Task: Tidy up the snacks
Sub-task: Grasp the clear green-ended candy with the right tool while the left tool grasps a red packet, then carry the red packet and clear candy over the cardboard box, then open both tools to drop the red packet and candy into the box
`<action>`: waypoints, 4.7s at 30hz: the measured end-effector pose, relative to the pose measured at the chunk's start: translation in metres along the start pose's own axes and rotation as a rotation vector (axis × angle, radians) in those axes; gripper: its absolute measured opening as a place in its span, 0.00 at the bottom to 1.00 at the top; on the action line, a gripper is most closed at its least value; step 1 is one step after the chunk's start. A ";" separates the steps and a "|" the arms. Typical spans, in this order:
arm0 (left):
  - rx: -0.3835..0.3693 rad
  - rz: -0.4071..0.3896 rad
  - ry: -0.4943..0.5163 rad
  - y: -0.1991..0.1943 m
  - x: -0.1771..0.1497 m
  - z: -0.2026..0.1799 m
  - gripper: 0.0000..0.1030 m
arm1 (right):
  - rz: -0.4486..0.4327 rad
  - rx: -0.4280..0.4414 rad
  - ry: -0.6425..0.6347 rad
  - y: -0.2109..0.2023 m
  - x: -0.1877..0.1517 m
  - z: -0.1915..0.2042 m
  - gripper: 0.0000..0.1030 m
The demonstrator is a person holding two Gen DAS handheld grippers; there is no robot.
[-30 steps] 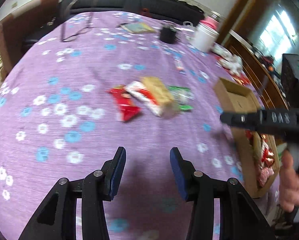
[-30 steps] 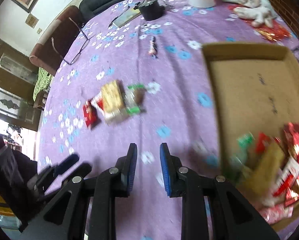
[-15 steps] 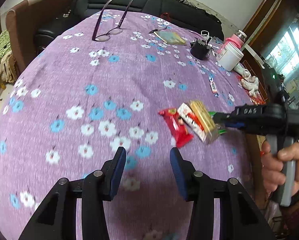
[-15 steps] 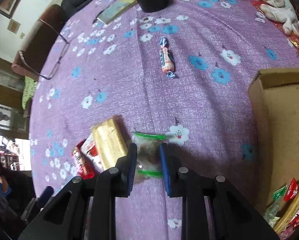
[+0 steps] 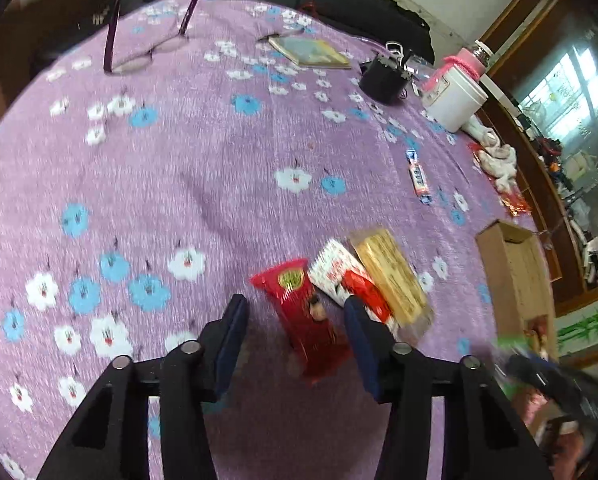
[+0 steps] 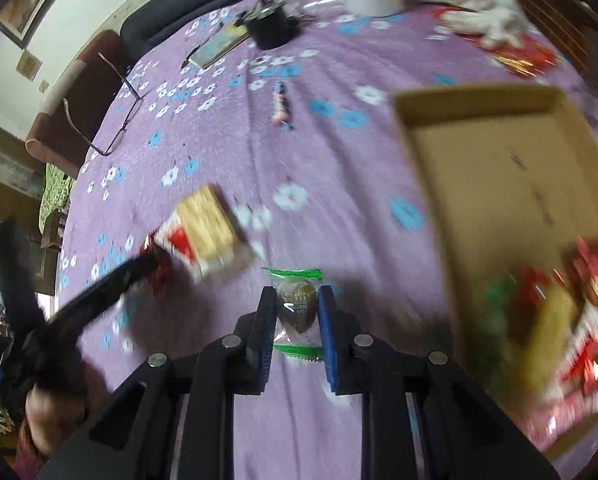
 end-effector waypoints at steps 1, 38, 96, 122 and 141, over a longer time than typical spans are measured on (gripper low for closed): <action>0.016 -0.010 0.005 0.001 0.002 -0.001 0.42 | -0.006 -0.003 -0.003 -0.007 -0.007 -0.003 0.19; 0.018 -0.082 0.092 -0.064 -0.097 -0.069 0.18 | -0.010 0.164 -0.096 -0.051 -0.064 -0.040 0.19; -0.141 -0.090 0.267 -0.061 -0.096 -0.211 0.18 | -0.090 0.129 0.129 -0.103 -0.043 -0.156 0.19; -0.183 0.124 0.513 0.018 -0.145 -0.341 0.18 | 0.009 0.055 0.186 -0.078 -0.033 -0.236 0.22; -0.191 -0.004 0.452 -0.027 -0.130 -0.314 0.41 | -0.135 0.026 0.107 -0.113 -0.020 -0.206 0.25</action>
Point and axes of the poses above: each gripper's, at about its wrist camera, not at the fingertips, and y roughly the way its jaws point, z to its left, x to its top, the point moved 2 cm from there along y, roughly the way its jaws point
